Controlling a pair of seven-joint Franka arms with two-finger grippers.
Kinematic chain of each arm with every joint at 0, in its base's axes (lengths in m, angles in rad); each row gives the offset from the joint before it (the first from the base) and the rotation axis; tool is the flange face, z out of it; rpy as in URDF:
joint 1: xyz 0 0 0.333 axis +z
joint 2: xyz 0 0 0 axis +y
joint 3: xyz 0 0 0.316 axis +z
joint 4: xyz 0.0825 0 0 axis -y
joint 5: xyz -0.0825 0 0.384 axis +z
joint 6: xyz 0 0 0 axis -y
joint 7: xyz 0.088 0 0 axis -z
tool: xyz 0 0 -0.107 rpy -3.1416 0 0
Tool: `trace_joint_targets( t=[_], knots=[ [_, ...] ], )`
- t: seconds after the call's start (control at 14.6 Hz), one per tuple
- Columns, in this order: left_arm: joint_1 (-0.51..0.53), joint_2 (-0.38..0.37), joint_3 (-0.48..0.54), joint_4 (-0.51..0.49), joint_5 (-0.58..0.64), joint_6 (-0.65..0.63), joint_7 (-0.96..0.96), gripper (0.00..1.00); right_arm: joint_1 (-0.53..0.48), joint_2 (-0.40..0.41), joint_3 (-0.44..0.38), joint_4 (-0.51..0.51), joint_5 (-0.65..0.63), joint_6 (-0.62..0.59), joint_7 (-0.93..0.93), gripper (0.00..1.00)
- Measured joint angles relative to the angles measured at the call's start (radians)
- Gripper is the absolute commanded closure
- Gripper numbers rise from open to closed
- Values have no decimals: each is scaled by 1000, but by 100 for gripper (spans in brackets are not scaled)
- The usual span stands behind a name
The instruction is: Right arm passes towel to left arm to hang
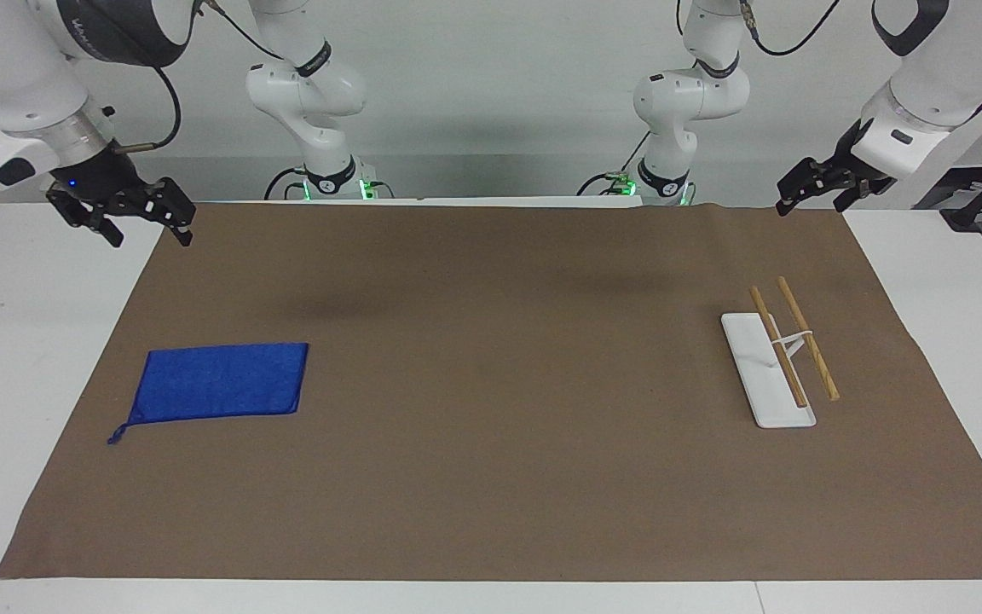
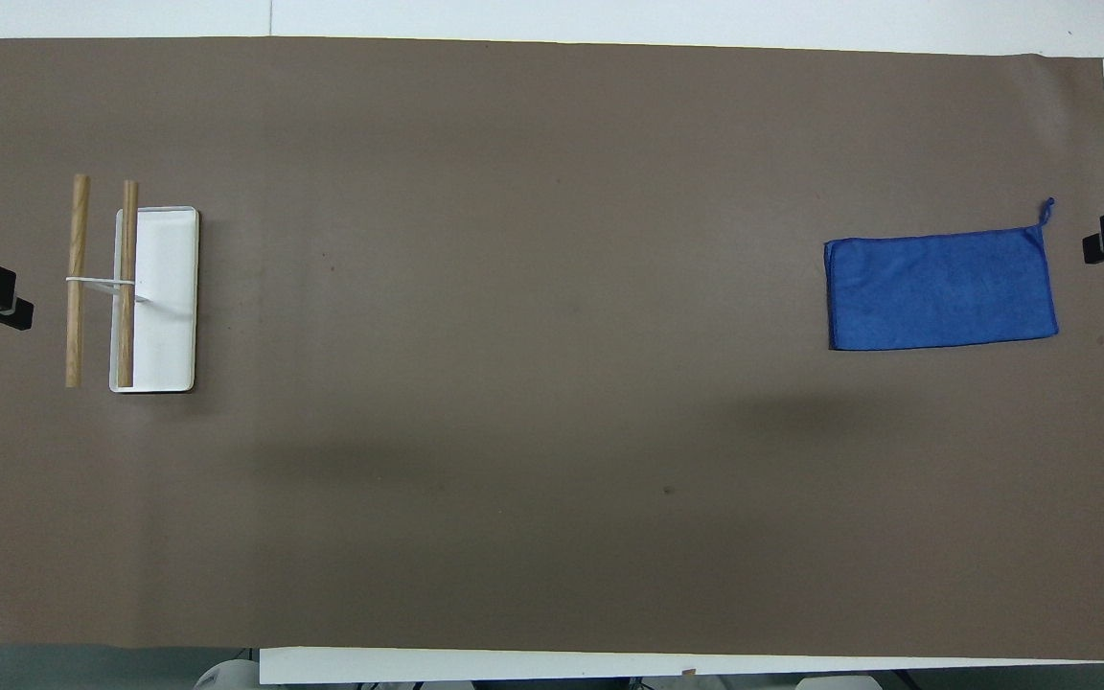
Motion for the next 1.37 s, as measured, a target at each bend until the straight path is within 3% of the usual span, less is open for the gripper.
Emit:
trace_joint_targets(
  t=[0.55,0.69,0.82,1.17,1.37],
  knots=[
    [0,0,0,0,0,0,0,0,-1,2,1,-3,0,-14,-1,0],
    [0,0,0,0,0,0,0,0,-3,3,1,-31,-1,29,-1,0],
    [0,0,0,0,0,0,0,0,-18,9,0,-119,-1,150,-31,0],
    [0,0,0,0,0,0,0,0,-37,64,0,-465,-1,663,-150,0],
    [0,0,0,0,0,0,0,0,-39,105,0,-531,-1,759,-174,0]
  ],
)
